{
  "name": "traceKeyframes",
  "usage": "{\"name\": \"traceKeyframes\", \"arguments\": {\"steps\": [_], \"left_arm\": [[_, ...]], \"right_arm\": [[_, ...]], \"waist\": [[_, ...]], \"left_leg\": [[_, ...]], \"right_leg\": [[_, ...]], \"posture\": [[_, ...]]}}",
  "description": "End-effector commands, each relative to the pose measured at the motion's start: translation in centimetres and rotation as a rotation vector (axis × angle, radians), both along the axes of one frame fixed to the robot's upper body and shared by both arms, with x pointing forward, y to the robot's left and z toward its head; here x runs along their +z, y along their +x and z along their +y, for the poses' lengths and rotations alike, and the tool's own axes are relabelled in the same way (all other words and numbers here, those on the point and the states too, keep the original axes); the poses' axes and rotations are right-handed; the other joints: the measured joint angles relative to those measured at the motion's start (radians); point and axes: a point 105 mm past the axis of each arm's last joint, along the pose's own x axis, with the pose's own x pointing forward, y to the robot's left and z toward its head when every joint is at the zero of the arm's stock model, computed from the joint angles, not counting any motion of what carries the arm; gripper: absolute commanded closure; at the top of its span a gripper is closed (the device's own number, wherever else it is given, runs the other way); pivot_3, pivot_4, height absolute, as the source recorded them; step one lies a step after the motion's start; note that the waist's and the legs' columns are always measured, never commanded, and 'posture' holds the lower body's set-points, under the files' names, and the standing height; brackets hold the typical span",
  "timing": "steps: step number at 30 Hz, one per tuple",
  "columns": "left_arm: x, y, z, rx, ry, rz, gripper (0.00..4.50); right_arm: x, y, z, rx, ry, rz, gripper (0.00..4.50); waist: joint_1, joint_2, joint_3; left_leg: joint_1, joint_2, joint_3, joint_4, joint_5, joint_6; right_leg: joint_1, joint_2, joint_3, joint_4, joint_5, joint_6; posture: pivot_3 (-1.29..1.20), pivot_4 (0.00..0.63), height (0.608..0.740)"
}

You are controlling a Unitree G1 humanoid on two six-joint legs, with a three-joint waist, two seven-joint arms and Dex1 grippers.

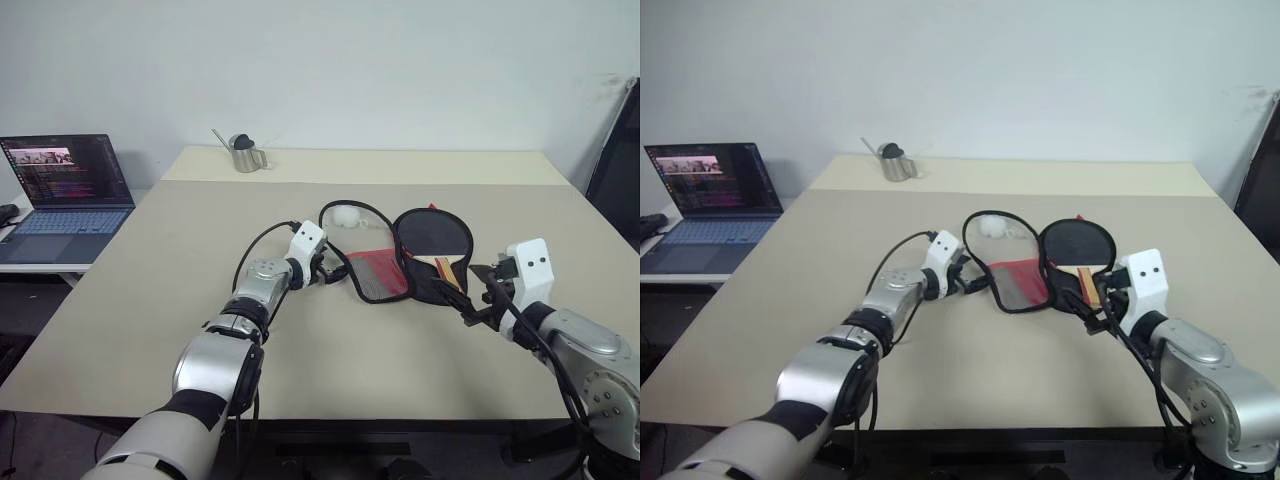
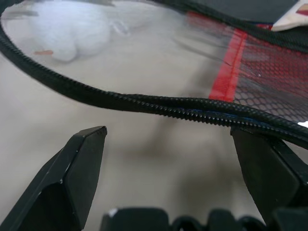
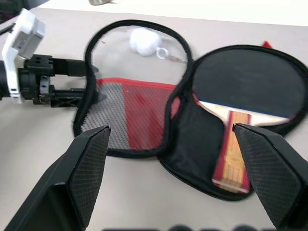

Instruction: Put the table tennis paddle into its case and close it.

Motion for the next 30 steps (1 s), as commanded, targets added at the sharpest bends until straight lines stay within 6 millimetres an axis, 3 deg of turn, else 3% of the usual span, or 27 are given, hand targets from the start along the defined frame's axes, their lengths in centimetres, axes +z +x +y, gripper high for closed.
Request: {"name": "traceKeyframes", "arguments": {"steps": [1, 10, 15, 22, 30], "left_arm": [[1.8, 0.3, -1.7, -0.03, -0.03, -0.043, 0.0], [4.8, -0.5, -6.3, -0.192, -0.11, -0.104, 0.0], [6.6, -2.1, -11.0, -0.351, -0.149, -0.136, 0.0], [6.3, -2.7, -12.5, -0.376, -0.144, -0.129, 0.0], [5.7, -2.9, -12.5, -0.38, -0.166, -0.108, 0.0]], "right_arm": [[1.5, -0.5, -0.3, -0.011, -0.005, -0.076, 0.04], [1.3, -0.9, -0.4, -0.026, -0.001, -0.073, 0.04], [1.3, -1.0, -0.7, -0.046, 0.007, -0.073, 0.04], [1.2, -1.2, -0.8, -0.062, 0.01, -0.073, 0.04], [0.9, -1.2, -0.9, -0.078, 0.015, -0.066, 0.04]], "waist": [[0.0, 0.0, 0.0], [0.0, 0.0, 0.0], [0.002, 0.0, 0.0], [-0.005, 0.0, 0.0], [-0.003, 0.0, 0.0]], "left_leg": [[0.0, 0.0, 0.0, 0.0, 0.0, 0.0], [0.0, 0.0, 0.0, 0.0, 0.0, 0.0], [0.0, 0.0, 0.0, 0.0, 0.0, 0.0], [0.001, 0.0, 0.0, 0.0, 0.0, 0.0], [0.001, 0.0, 0.0, 0.0, 0.0, 0.0]], "right_leg": [[0.0, 0.0, 0.0, 0.0, 0.0, 0.0], [0.0, 0.0, 0.0, -0.001, 0.0, 0.0], [0.001, 0.0, 0.0, -0.001, 0.0, 0.0], [0.001, 0.001, 0.0, 0.0, 0.0, 0.0], [0.002, 0.0, 0.0, -0.002, 0.0, 0.001]], "posture": [[0.0, 0.15, 0.74], [0.0, 0.15, 0.74], [0.0, 0.15, 0.74], [0.0, 0.15, 0.74], [0.0, 0.15, 0.74]]}}
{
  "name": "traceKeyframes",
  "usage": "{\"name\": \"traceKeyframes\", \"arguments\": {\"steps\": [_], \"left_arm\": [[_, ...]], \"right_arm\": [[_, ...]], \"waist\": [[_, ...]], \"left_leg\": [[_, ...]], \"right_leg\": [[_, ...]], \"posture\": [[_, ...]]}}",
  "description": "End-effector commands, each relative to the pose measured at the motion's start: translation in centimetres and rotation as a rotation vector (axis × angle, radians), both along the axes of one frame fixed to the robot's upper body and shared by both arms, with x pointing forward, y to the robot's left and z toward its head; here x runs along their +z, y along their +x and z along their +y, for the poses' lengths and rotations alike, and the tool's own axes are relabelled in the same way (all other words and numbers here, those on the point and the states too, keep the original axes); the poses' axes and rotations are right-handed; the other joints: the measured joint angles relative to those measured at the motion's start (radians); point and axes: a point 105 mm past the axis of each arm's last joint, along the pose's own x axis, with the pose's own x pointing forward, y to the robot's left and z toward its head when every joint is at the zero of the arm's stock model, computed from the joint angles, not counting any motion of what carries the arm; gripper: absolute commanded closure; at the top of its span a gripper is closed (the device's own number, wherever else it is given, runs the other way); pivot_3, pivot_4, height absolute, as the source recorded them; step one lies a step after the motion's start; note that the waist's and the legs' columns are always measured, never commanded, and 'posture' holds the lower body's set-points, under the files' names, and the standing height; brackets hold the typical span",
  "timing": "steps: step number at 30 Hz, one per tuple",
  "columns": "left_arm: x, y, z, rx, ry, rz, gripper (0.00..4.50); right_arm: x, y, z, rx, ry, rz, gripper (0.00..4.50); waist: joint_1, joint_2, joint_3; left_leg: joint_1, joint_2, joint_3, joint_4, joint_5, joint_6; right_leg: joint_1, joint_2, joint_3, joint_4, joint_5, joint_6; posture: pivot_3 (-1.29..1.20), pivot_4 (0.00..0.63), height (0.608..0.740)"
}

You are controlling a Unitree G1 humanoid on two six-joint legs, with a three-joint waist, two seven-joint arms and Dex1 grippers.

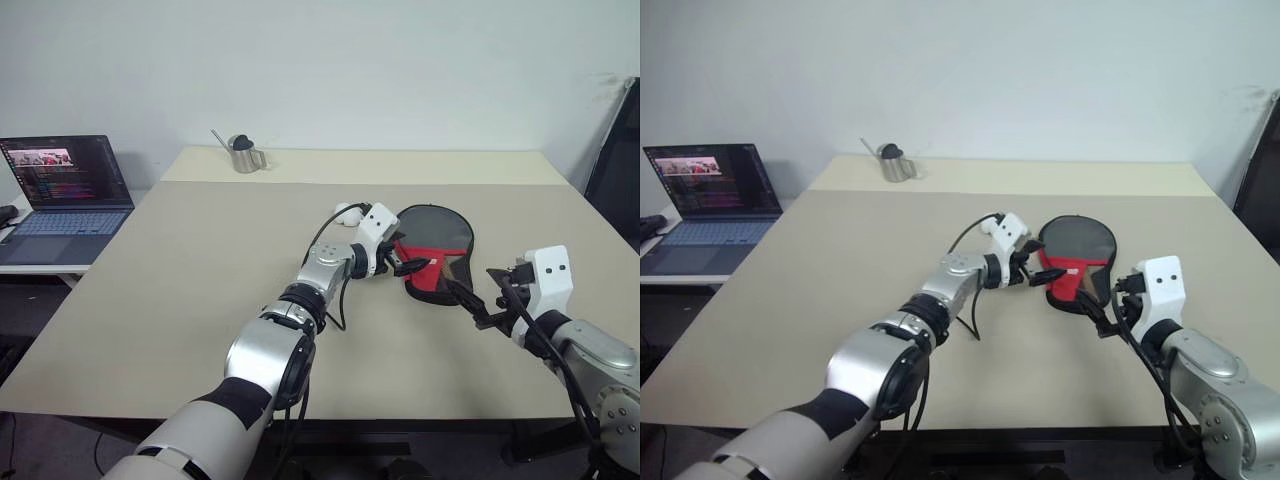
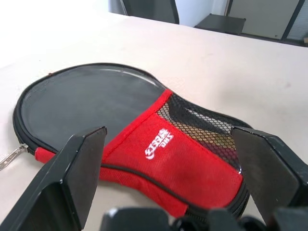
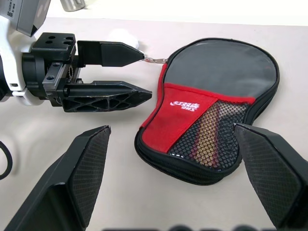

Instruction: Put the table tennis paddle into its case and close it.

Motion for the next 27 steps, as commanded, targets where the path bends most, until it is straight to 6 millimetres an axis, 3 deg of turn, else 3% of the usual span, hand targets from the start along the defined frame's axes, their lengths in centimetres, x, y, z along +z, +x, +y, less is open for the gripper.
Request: {"name": "traceKeyframes", "arguments": {"steps": [1, 7, 13, 18, 23, 27], "left_arm": [[1.2, 0.0, -0.1, -0.015, -0.034, -0.041, 0.0], [2.3, 0.0, 2.5, -0.085, -0.084, -0.051, 0.0], [4.2, 0.1, 7.0, -0.117, -0.097, -0.109, 0.0], [5.7, -1.3, 10.3, -0.186, -0.091, -0.145, 0.0], [5.7, -2.1, 11.0, -0.174, -0.08, -0.148, 0.0], [5.9, -2.5, 10.7, -0.171, -0.078, -0.149, 0.0]], "right_arm": [[1.1, -0.3, 0.1, 0.0, -0.002, -0.056, 0.04], [0.7, 0.9, -1.2, -0.06, -0.004, -0.027, 0.04], [0.4, 2.2, -1.6, -0.044, -0.017, -0.006, 0.04], [0.1, 5.7, -3.4, -0.099, 0.006, 0.004, 0.04], [-0.5, 9.1, -5.4, -0.179, 0.023, 0.015, 0.04], [-1.6, 10.7, -6.3, -0.193, 0.001, 0.046, 0.04]], "waist": [[0.0, 0.0, 0.0], [-0.002, 0.0, 0.0], [-0.002, 0.0, 0.0], [-0.002, 0.0, 0.0], [0.004, 0.0, 0.0], [0.004, 0.0, 0.0]], "left_leg": [[0.0, 0.0, 0.0, 0.0, 0.0, 0.0], [0.001, 0.0, 0.0, 0.0, 0.0, 0.0], [0.001, 0.0, 0.0, 0.0, 0.0, 0.0], [0.001, 0.001, 0.0, 0.0, 0.0, 0.0], [0.001, 0.001, 0.0, 0.001, 0.0, 0.0], [0.001, 0.0, 0.0, 0.001, 0.0, 0.0]], "right_leg": [[0.0, 0.0, 0.0, 0.0, 0.0, 0.0], [0.0, 0.0, 0.0, 0.001, 0.0, 0.0], [0.0, 0.0, 0.0, 0.0, 0.0, 0.0], [0.0, 0.0, 0.0, 0.001, 0.0, -0.001], [0.001, 0.0, 0.0, 0.001, 0.002, -0.003], [0.002, 0.0, 0.0, 0.0, 0.002, -0.003]], "posture": [[0.0, 0.15, 0.74], [0.0, 0.15, 0.74], [0.0, 0.15, 0.74], [0.0, 0.15, 0.74], [0.0, 0.15, 0.74], [0.0, 0.15, 0.74]]}}
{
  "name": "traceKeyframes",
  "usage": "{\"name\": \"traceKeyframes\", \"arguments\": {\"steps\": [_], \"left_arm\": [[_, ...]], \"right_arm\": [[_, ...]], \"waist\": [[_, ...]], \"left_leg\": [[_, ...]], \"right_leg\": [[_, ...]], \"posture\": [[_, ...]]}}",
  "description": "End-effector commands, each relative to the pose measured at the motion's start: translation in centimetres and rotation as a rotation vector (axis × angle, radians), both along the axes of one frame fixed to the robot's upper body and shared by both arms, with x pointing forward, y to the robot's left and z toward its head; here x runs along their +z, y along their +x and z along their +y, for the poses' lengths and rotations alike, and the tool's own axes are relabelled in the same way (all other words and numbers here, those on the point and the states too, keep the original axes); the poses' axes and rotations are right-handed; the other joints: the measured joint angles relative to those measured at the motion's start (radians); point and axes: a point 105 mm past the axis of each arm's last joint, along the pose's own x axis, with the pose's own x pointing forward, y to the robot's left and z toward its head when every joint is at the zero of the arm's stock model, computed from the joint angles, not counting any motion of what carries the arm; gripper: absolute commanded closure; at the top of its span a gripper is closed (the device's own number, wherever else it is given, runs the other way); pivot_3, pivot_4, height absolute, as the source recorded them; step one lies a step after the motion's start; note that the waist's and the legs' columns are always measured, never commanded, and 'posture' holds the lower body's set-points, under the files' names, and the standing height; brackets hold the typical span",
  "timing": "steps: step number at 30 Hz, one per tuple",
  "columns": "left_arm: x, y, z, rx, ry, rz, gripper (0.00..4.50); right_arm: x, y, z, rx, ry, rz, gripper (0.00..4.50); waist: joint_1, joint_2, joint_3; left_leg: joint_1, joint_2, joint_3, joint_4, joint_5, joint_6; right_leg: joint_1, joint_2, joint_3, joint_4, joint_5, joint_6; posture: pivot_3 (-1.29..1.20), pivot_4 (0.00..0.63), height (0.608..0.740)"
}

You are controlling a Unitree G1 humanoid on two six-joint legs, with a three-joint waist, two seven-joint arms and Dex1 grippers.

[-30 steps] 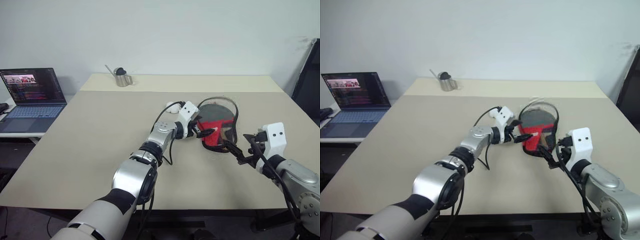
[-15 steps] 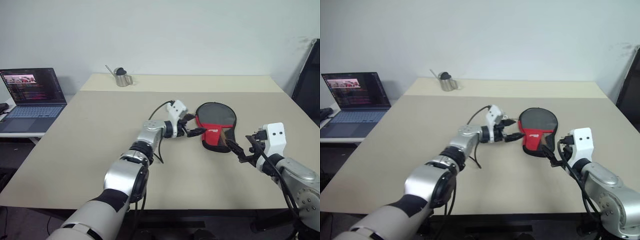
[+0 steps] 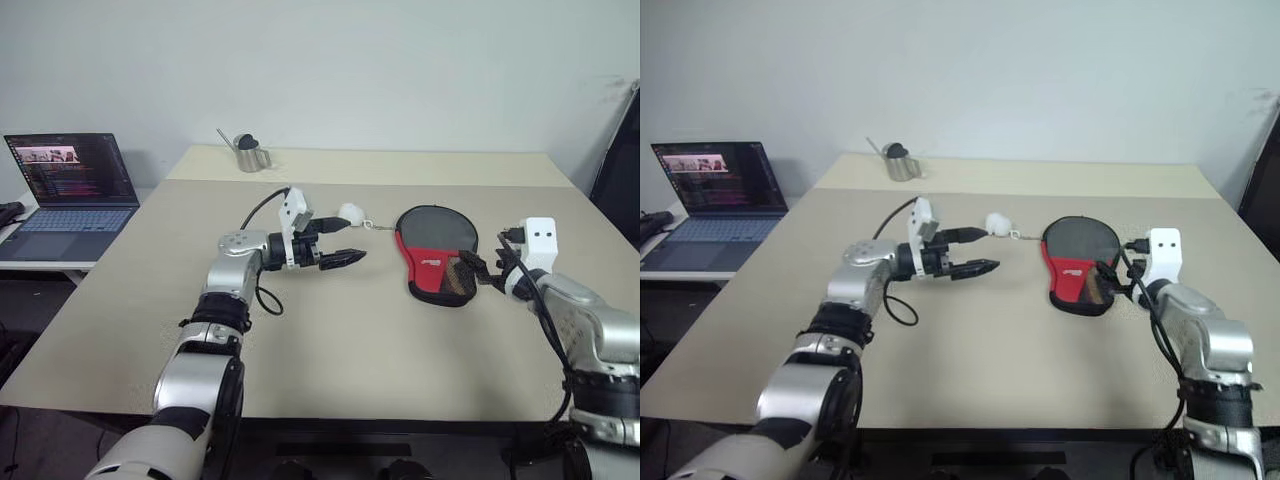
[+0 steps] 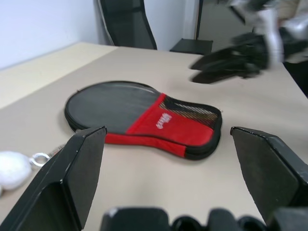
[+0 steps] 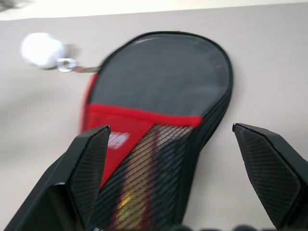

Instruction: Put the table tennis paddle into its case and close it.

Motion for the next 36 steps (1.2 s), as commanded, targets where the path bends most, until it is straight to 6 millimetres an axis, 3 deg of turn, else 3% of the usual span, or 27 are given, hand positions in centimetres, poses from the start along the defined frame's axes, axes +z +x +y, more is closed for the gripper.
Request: {"name": "traceKeyframes", "arguments": {"steps": [1, 7, 19, 36], "left_arm": [[2.2, -0.5, -0.6, -0.02, -0.026, -0.069, 0.0], [2.6, -0.8, -1.4, -0.039, -0.018, -0.083, 0.0], [2.8, -0.9, -2.0, -0.056, -0.013, -0.094, 0.0], [2.5, -0.9, -1.4, -0.041, 0.004, -0.095, 0.0]], "right_arm": [[0.4, 1.2, -1.1, -0.014, -0.039, -0.026, 0.04], [-1.4, 2.9, -1.4, -0.002, -0.08, 0.037, 0.04], [-3.4, 4.5, -0.6, 0.056, -0.118, 0.108, 0.04], [-5.8, 4.7, 2.8, 0.233, -0.157, 0.222, 0.04]], "waist": [[-0.001, 0.0, 0.0], [-0.007, 0.0, 0.0], [-0.007, 0.0, 0.0], [-0.031, 0.0, 0.0]], "left_leg": [[0.0, 0.0, 0.0, 0.0, 0.0, 0.0], [0.0, 0.0, 0.0, 0.0, 0.0, 0.0], [0.001, 0.0, 0.0, 0.0, 0.0, 0.0], [0.002, 0.001, 0.0, 0.0, 0.0, 0.0]], "right_leg": [[0.0, 0.0, 0.0, 0.0, 0.0, 0.0], [0.0, 0.0, 0.0, 0.001, 0.0, 0.0], [0.0, 0.0, 0.001, 0.001, 0.001, -0.001], [0.0, 0.001, 0.001, 0.002, 0.001, -0.001]], "posture": [[0.0, 0.15, 0.74], [0.0, 0.15, 0.74], [0.0, 0.15, 0.74], [0.0, 0.15, 0.74]]}}
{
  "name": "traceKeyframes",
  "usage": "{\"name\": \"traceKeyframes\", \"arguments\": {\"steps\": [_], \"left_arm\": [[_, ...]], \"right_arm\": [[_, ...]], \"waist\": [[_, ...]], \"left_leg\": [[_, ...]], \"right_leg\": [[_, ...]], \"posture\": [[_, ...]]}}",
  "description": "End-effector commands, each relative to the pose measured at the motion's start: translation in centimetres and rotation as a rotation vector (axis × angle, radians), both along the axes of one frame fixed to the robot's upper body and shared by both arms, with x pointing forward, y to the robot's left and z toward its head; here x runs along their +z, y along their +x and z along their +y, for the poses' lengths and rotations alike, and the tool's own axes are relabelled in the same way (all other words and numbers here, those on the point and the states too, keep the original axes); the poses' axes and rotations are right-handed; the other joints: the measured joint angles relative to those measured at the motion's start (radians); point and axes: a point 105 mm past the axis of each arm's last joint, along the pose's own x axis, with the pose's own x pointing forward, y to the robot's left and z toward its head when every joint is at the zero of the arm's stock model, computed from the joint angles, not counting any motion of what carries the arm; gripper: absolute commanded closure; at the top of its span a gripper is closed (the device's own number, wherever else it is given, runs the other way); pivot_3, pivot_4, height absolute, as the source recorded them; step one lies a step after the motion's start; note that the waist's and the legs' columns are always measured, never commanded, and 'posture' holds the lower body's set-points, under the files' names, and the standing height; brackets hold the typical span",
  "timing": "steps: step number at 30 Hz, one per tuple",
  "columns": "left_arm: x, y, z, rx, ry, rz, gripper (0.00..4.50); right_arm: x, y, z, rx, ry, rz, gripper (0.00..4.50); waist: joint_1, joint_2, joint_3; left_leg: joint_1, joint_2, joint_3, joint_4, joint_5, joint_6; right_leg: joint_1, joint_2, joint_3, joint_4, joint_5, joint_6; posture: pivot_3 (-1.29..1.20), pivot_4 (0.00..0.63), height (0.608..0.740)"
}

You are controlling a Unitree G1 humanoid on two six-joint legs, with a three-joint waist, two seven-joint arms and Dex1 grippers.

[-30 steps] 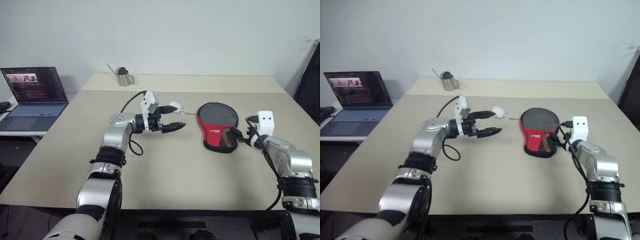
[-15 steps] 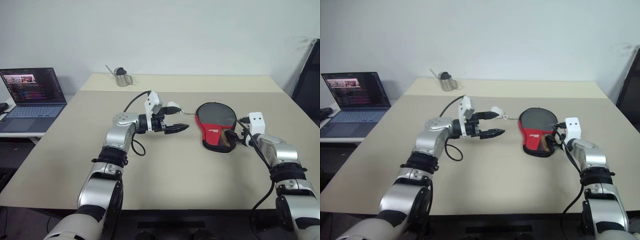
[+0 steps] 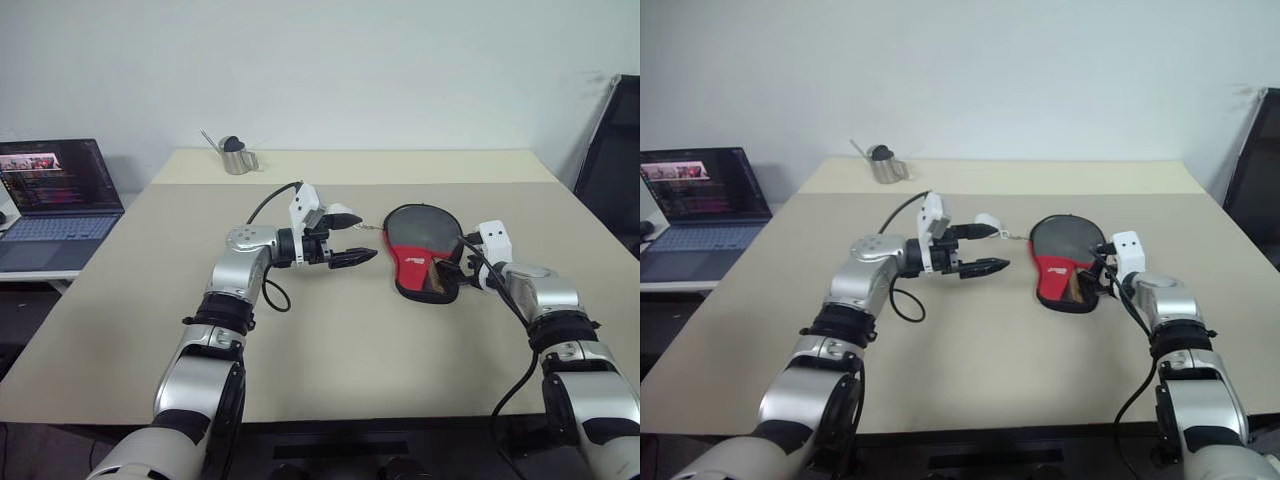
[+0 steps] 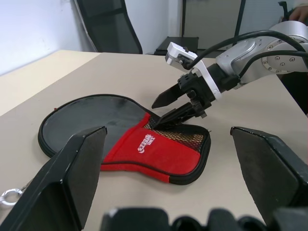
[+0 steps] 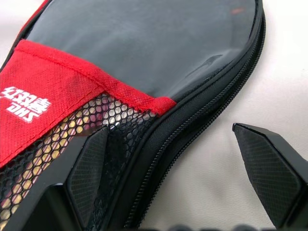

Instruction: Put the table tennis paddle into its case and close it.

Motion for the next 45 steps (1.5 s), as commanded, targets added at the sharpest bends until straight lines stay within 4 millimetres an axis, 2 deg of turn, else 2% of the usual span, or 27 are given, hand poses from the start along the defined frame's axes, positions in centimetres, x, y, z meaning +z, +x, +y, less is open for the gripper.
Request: {"name": "traceKeyframes", "arguments": {"steps": [1, 3, 15, 24, 27, 30, 38, 45], "left_arm": [[1.5, -0.3, 0.0, -0.015, -0.011, -0.061, 0.0], [1.4, -0.3, -0.1, -0.016, -0.01, -0.06, 0.0], [1.1, -0.2, 0.0, -0.022, 0.004, -0.054, 0.0], [0.2, -0.1, 1.4, -0.017, 0.072, -0.054, 0.0], [0.2, 0.0, 1.3, -0.014, 0.07, -0.055, 0.0], [0.1, 0.0, 1.1, -0.018, 0.067, -0.054, 0.0], [0.1, -0.1, 0.7, -0.033, 0.065, -0.058, 0.0], [0.3, -0.2, 0.4, -0.045, 0.063, -0.064, 0.0]], "right_arm": [[-1.3, -0.2, 1.2, 0.043, -0.009, 0.049, 0.21], [-1.4, -0.2, 1.3, 0.041, -0.011, 0.053, 0.62], [-2.5, -0.8, 2.0, 0.053, 0.017, 0.119, 4.48], [-2.4, -1.5, 1.8, 0.045, 0.026, 0.104, 4.48], [-1.9, -1.3, 0.8, -0.006, 0.017, 0.066, 4.48], [-1.7, -1.3, 0.2, -0.036, 0.012, 0.055, 3.77], [-0.9, -0.8, -0.8, -0.101, -0.017, 0.006, 1.11], [-1.8, -0.9, -1.1, -0.116, 0.011, 0.05, 1.11]], "waist": [[-0.001, 0.0, 0.0], [-0.001, 0.0, 0.0], [0.0, 0.0, 0.0], [0.002, 0.0, 0.0], [0.004, 0.0, 0.0], [0.005, 0.0, 0.0], [0.006, 0.0, 0.0], [0.006, 0.0, 0.0]], "left_leg": [[0.0, 0.0, 0.0, 0.0, 0.0, 0.0], [0.001, 0.0, 0.0, 0.0, 0.0, 0.0], [0.009, 0.0, 0.0, 0.0, 0.0, 0.0], [0.009, 0.0, 0.0, -0.002, 0.0, 0.0], [0.009, 0.0, 0.0, -0.002, 0.0, 0.0], [0.009, 0.0, 0.0, -0.002, 0.0, 0.0], [0.009, 0.0, 0.0, -0.002, 0.0, 0.0], [0.009, 0.0, 0.0, -0.002, 0.0, 0.0]], "right_leg": [[0.0, 0.0, 0.0, 0.0, 0.0, 0.0], [0.0, 0.0, 0.0, 0.001, 0.0, 0.0], [0.009, 0.0, 0.0, 0.0, -0.001, 0.002], [0.009, 0.0, 0.0, -0.001, -0.001, 0.002], [0.009, 0.0, 0.0, -0.002, -0.001, 0.002], [0.009, 0.0, 0.0, -0.002, -0.001, 0.002], [0.009, 0.0, 0.0, -0.002, -0.002, 0.002], [0.009, 0.0, 0.0, -0.002, -0.002, 0.002]], "posture": [[0.0, 0.15, 0.74], [0.0, 0.15, 0.74], [0.0, 0.15, 0.74], [0.0, 0.15, 0.74], [0.0, 0.15, 0.74], [0.0, 0.15, 0.74], [0.0, 0.15, 0.74], [0.0, 0.15, 0.74]]}}
